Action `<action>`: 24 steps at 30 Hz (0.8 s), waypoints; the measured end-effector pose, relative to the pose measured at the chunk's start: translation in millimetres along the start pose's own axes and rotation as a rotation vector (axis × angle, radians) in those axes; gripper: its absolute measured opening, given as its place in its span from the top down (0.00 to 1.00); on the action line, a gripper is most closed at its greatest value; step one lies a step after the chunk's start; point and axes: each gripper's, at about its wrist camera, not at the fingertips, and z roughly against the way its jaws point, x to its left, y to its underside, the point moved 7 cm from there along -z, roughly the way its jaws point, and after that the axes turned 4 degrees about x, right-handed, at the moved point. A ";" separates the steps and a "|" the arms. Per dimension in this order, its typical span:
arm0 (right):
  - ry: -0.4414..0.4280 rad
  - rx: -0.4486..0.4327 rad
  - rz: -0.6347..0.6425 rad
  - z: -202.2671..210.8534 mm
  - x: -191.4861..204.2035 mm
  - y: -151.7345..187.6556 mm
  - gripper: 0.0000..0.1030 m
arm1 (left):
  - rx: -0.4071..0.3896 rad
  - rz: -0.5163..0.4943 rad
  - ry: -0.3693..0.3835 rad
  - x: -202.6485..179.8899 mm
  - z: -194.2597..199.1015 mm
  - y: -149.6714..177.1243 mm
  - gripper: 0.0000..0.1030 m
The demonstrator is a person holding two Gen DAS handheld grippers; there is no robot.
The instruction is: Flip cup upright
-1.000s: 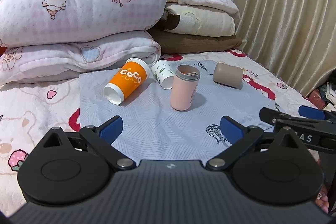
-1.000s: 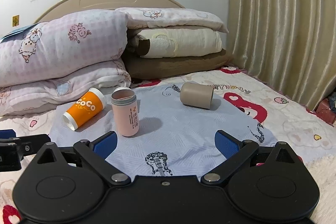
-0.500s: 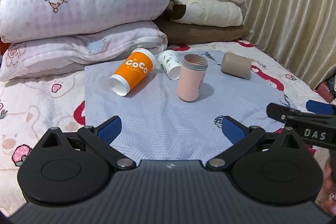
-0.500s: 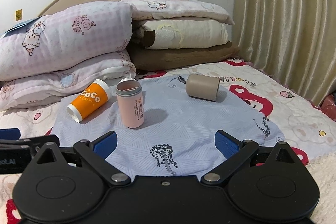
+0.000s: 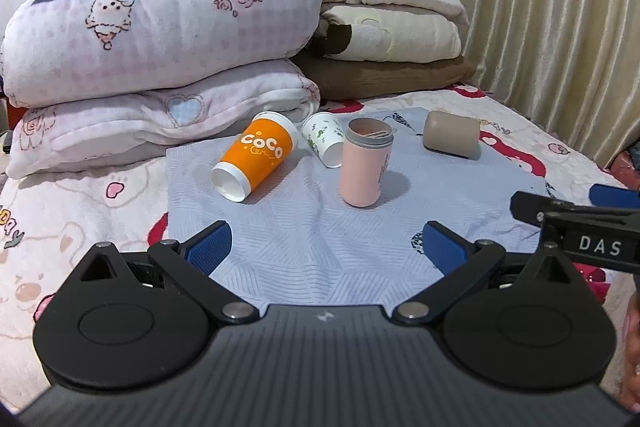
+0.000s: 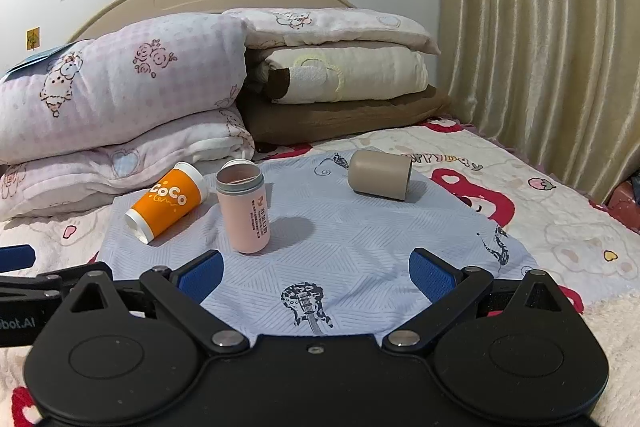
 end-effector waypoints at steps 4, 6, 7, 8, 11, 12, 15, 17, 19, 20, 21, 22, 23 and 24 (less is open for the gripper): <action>0.002 -0.009 -0.004 1.2 -2.8 -1.9 0.02 | -0.001 0.009 -0.012 2.1 0.1 -0.3 0.00; 0.003 -0.009 -0.004 0.9 -3.6 -2.5 0.02 | -0.002 0.012 -0.021 2.9 0.3 -0.6 0.00; 0.001 -0.008 -0.004 0.9 -3.5 -2.3 0.02 | -0.002 0.012 -0.027 3.6 0.3 -0.8 0.00; -0.002 -0.005 -0.003 0.8 -3.5 -2.1 0.02 | -0.002 0.010 -0.031 4.2 0.1 -1.1 0.00; -0.007 -0.002 -0.005 0.1 -4.0 -2.3 0.02 | 0.003 0.010 -0.034 4.9 -0.9 -1.4 0.00; -0.005 -0.003 -0.005 0.2 -4.0 -2.2 0.02 | 0.004 0.008 -0.034 4.8 -1.3 -1.5 0.00; -0.005 -0.005 -0.005 -0.2 -3.9 -2.3 0.02 | 0.001 0.006 -0.036 4.6 -1.4 -1.6 0.00; -0.004 -0.004 -0.004 -0.3 -3.8 -2.2 0.02 | -0.007 0.004 -0.045 5.0 -1.4 -1.7 0.00; -0.005 -0.002 -0.002 -0.3 -4.0 -2.1 0.02 | -0.013 -0.002 -0.059 5.6 -1.5 -1.9 0.00; -0.006 -0.001 -0.002 -0.3 -3.5 -2.2 0.02 | -0.013 -0.002 -0.065 6.3 -1.9 -1.9 0.00; -0.007 0.000 -0.003 -0.1 -3.8 -2.3 0.02 | -0.012 -0.003 -0.066 6.4 -2.3 -2.1 0.00; -0.007 -0.001 -0.003 -0.2 -3.7 -2.7 0.02 | -0.011 -0.002 -0.064 6.3 -2.4 -2.0 0.00; -0.006 -0.001 -0.003 -0.2 -3.7 -2.8 0.02 | -0.009 -0.001 -0.062 6.5 -2.7 -1.9 0.00; -0.006 -0.001 -0.003 -0.3 -3.7 -2.7 0.02 | -0.009 -0.001 -0.062 6.8 -2.8 -1.7 0.00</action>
